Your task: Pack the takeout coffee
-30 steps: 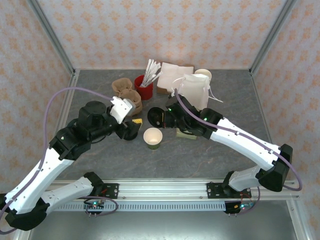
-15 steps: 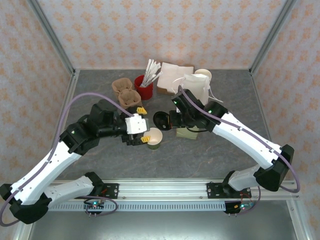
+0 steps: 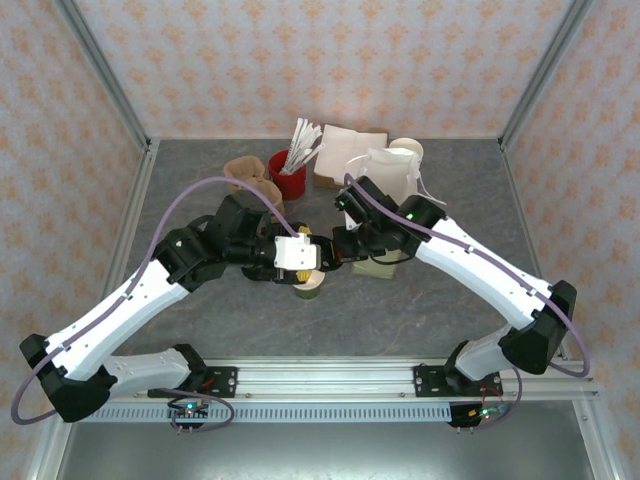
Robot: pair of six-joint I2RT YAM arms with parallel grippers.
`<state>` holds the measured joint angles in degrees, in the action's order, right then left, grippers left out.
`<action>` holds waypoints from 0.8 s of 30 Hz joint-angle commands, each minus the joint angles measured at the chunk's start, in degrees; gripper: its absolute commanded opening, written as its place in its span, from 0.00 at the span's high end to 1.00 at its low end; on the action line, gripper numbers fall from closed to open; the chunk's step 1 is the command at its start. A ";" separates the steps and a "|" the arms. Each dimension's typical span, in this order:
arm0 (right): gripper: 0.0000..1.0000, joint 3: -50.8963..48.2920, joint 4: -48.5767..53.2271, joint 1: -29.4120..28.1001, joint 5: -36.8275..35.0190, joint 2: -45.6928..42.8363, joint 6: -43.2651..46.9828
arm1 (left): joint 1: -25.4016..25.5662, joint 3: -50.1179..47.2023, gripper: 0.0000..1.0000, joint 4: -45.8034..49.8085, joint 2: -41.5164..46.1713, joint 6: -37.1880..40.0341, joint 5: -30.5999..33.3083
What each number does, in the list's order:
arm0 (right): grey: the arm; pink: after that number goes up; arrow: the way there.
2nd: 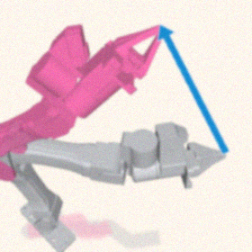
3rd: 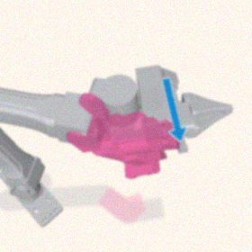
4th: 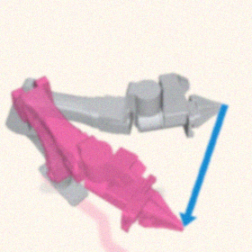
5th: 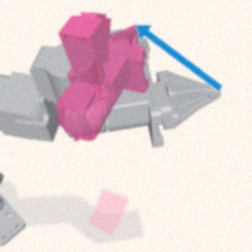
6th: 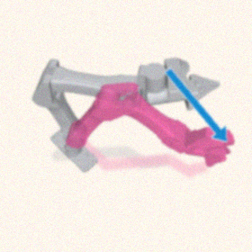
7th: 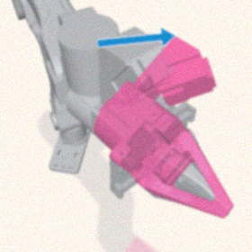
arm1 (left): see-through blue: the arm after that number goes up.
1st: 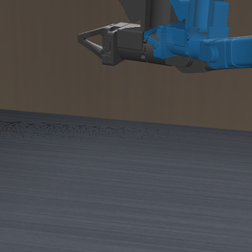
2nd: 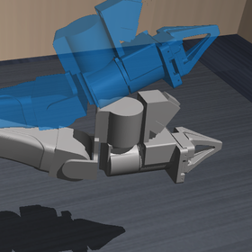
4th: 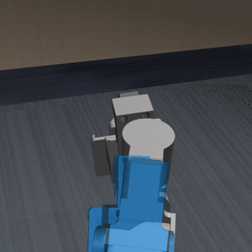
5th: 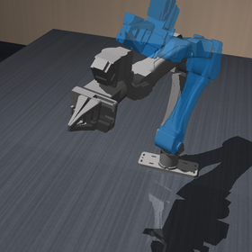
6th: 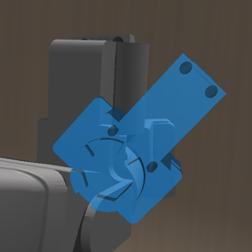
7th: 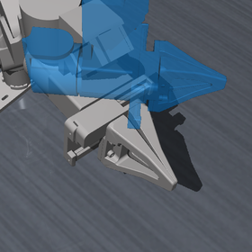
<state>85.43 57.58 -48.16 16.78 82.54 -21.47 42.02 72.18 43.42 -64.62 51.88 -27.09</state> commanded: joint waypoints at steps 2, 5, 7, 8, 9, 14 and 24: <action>1.00 2.11 1.47 0.17 0.40 0.19 1.32 | 0.34 1.64 0.37 1.58 -0.25 2.66 2.07; 1.00 2.42 1.66 0.17 0.54 0.30 1.49 | 0.34 2.21 0.41 2.57 -1.22 3.63 2.55; 1.00 2.46 1.74 0.17 0.56 0.42 1.53 | 0.34 2.27 0.43 2.77 -1.68 4.00 2.77; 1.00 2.47 1.74 0.17 0.67 0.43 1.52 | 0.33 2.21 0.43 2.72 -1.82 4.28 3.00; 1.00 2.46 1.74 0.17 0.71 0.39 1.45 | 0.32 2.09 0.45 2.56 -2.06 4.37 3.30; 1.00 2.62 2.05 0.17 0.40 0.71 1.36 | 0.30 2.62 0.50 2.99 -2.97 4.63 3.51; 1.00 3.72 2.46 0.26 0.30 1.29 1.38 | 0.32 3.23 0.75 3.02 -3.51 4.48 3.36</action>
<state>87.05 58.83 -47.94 17.41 83.79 -20.71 42.02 73.47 46.04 -67.77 56.42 -24.64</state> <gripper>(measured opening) 0.041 0.259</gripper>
